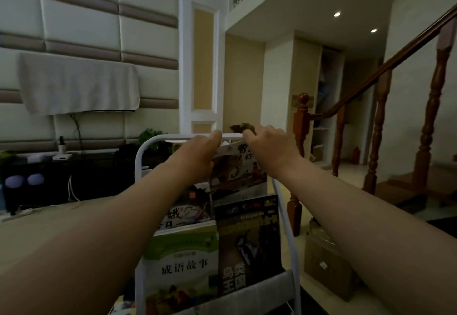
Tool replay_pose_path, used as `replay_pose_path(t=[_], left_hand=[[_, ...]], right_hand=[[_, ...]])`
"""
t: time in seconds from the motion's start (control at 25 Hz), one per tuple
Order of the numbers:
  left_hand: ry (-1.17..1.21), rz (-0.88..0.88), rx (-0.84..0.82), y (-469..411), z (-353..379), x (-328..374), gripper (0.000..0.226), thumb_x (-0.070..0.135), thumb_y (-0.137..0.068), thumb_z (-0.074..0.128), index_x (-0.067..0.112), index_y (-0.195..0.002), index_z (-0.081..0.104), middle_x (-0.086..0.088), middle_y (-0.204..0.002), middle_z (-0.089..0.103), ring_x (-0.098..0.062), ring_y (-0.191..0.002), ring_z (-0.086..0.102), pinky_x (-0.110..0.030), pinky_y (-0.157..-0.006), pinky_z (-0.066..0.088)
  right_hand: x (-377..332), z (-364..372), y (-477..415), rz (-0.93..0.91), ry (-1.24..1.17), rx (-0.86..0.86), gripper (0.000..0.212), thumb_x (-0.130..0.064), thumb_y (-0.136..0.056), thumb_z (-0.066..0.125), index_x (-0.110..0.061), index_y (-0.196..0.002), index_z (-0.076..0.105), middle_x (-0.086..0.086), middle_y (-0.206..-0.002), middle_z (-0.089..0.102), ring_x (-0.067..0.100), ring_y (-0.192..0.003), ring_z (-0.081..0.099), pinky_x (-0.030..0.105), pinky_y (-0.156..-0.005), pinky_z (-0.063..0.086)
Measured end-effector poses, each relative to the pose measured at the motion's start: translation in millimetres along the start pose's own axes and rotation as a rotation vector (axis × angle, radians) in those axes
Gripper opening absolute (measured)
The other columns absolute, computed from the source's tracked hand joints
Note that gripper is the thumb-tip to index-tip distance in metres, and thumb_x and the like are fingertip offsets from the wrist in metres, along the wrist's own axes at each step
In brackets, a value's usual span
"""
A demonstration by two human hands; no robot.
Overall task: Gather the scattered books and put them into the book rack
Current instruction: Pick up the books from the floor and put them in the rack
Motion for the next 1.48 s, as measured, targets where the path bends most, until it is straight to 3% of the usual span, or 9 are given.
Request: replay_pose_path(t=[0.12,0.2,0.36,0.72,0.92,1.04,1.24,1.48], left_hand=[[-0.066,0.051,-0.028,0,25,-1,0.045,0.011,-0.090,0.062,0.015,-0.128,0.039,-0.010,-0.122,0.056,-0.028,-0.105,0.059,-0.039,-0.085,0.054],[-0.179,0.078,-0.030,-2,40,-2,0.049,0.016,-0.091,0.063,0.014,-0.133,0.037,-0.012,-0.123,0.056,-0.030,-0.106,0.060,-0.039,-0.082,0.053],[-0.317,0.105,0.016,-2,59,-5,0.044,0.023,-0.092,0.064,0.014,-0.128,0.042,-0.009,-0.118,0.058,-0.028,-0.099,0.063,-0.039,-0.077,0.055],[-0.448,0.187,0.013,3,94,3,0.036,0.014,-0.093,0.060,0.012,-0.127,0.050,-0.008,-0.128,0.057,-0.026,-0.118,0.057,-0.038,-0.096,0.048],[-0.503,0.173,0.033,2,100,3,0.031,0.015,-0.094,0.057,0.010,-0.124,0.052,-0.011,-0.129,0.057,-0.028,-0.119,0.057,-0.040,-0.097,0.049],[-0.550,0.179,0.042,3,104,5,0.032,0.014,-0.091,0.060,0.008,-0.122,0.054,-0.015,-0.128,0.055,-0.031,-0.115,0.058,-0.041,-0.092,0.052],[-0.602,0.166,0.007,2,110,6,0.037,0.021,-0.092,0.061,0.011,-0.126,0.054,-0.017,-0.138,0.049,-0.033,-0.125,0.051,-0.044,-0.099,0.046],[-0.514,0.164,0.003,-12,87,33,0.047,0.037,-0.090,0.064,0.016,-0.129,0.049,-0.008,-0.134,0.050,-0.025,-0.121,0.050,-0.037,-0.100,0.045]], right_hand=[[-4,23,3,0.023,0.013,-0.034,0.039,-0.001,-0.094,0.051,-0.007,-0.132,0.045,0.014,-0.114,0.062,0.033,-0.100,0.061,0.042,-0.079,0.049],[-5,41,6,0.031,0.004,-0.081,0.035,0.000,-0.096,0.048,-0.006,-0.130,0.045,0.015,-0.116,0.062,0.035,-0.102,0.062,0.043,-0.081,0.050],[-12,74,16,0.034,-0.007,-0.191,0.030,-0.003,-0.094,0.055,-0.008,-0.123,0.047,0.014,-0.111,0.064,0.033,-0.098,0.064,0.041,-0.077,0.053],[-23,111,25,0.043,-0.079,-0.294,0.038,-0.003,-0.091,0.059,-0.009,-0.127,0.048,0.014,-0.122,0.061,0.032,-0.112,0.060,0.042,-0.082,0.052],[-24,109,26,0.087,-0.094,-0.263,0.041,-0.007,-0.094,0.058,-0.005,-0.132,0.045,0.020,-0.133,0.050,0.037,-0.124,0.049,0.041,-0.091,0.050],[-26,110,28,0.100,-0.096,-0.239,0.037,-0.008,-0.096,0.054,-0.004,-0.132,0.045,0.020,-0.132,0.051,0.036,-0.122,0.051,0.042,-0.091,0.051],[-25,118,35,0.063,-0.149,-0.295,0.027,-0.014,-0.099,0.048,-0.008,-0.126,0.050,0.015,-0.128,0.054,0.031,-0.117,0.054,0.040,-0.088,0.048],[6,105,54,0.095,-0.239,-0.249,0.026,-0.022,-0.094,0.057,-0.012,-0.117,0.051,0.010,-0.118,0.057,0.029,-0.109,0.056,0.039,-0.084,0.047]])
Point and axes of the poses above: each hand's wrist, its own y-axis away from the middle knuckle, its own z-axis out of the palm, x = y × z, the point moved 10 cm from there along -y, towards the middle knuckle
